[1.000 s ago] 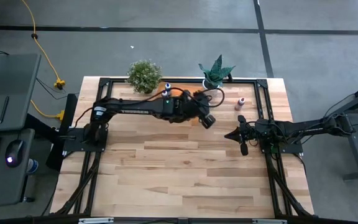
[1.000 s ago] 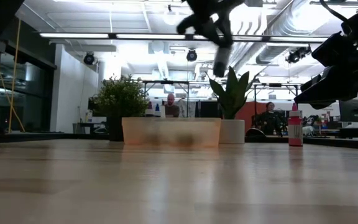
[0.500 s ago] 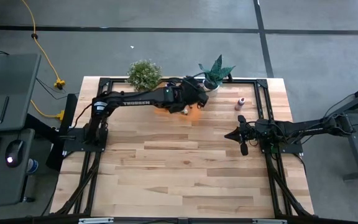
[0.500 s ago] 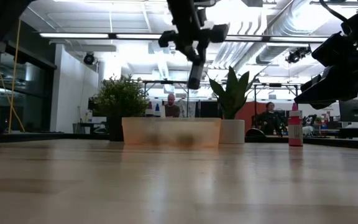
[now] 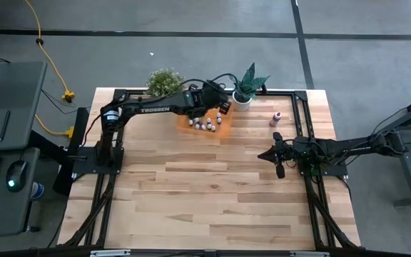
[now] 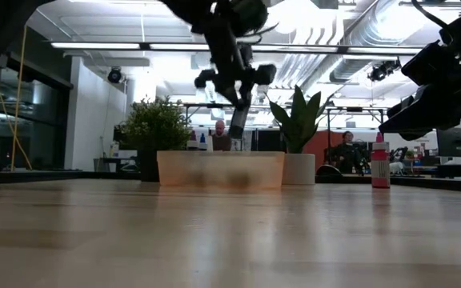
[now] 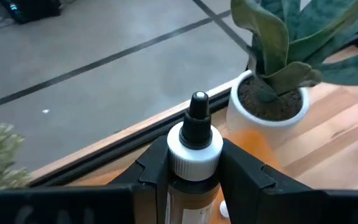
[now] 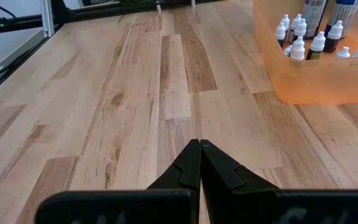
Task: Pick & Place food coloring
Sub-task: Put the large black bottle into the bin
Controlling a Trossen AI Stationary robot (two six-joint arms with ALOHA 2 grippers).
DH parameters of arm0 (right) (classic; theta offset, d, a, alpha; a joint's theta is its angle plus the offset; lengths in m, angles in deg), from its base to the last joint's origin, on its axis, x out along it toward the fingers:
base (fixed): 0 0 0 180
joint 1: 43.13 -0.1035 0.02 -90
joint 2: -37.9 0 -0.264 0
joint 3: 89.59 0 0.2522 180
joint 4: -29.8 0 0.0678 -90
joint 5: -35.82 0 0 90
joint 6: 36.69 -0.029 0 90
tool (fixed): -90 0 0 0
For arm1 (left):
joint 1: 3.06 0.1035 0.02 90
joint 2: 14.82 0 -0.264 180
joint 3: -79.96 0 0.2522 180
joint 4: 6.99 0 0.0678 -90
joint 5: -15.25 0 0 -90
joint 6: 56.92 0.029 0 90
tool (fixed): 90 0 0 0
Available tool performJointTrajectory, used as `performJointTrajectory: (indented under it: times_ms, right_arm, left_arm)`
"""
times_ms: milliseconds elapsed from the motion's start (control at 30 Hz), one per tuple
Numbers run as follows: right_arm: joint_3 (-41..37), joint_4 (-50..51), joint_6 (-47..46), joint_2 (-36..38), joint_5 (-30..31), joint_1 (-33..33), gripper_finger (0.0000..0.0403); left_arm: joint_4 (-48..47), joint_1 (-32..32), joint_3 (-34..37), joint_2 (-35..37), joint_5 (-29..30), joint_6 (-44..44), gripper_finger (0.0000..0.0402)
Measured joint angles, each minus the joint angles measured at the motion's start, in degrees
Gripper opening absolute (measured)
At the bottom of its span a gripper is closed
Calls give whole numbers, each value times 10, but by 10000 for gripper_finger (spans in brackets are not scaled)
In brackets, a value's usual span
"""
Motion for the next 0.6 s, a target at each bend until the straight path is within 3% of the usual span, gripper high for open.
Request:
performJointTrajectory:
  times_ms: [300, 600]
  right_arm:
    - [0, 0, 0, 0, 0, 0, 0]
    - [0, 0, 0, 0, 0, 0, 0]
  left_arm:
    - [180, 18, 91, 2, -66, 96, 101]
    - [299, 19, 176, 2, -46, 78, 101]
